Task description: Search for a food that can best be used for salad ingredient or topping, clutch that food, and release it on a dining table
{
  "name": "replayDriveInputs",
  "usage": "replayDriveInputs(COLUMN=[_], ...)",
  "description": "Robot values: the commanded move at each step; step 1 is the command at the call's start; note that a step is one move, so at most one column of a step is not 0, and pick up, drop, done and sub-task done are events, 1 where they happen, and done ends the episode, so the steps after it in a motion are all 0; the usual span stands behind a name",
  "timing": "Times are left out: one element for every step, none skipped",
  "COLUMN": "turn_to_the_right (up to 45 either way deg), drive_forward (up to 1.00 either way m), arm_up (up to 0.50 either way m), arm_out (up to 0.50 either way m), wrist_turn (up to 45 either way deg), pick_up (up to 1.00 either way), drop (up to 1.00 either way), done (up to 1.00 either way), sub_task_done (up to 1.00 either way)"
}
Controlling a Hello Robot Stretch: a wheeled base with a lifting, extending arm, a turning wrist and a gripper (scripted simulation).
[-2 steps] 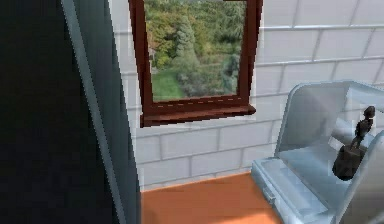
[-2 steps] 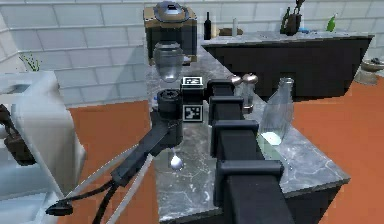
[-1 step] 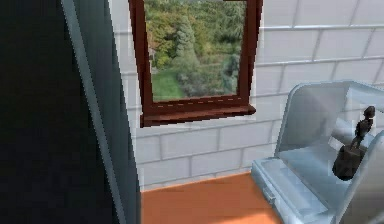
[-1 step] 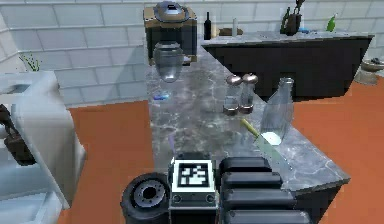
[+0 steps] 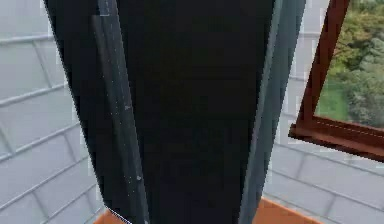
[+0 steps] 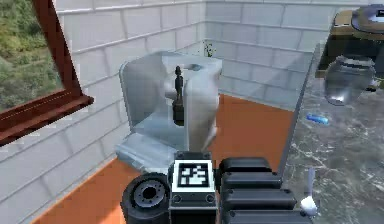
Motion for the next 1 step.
replayDriveInputs(turn_to_the_right=[-45.0], drive_forward=[0.00], arm_up=[0.00], arm_out=[0.00], wrist_turn=[0.0], pick_up=[0.00], drop=[0.00], done=[0.00], sub_task_done=[0.00])
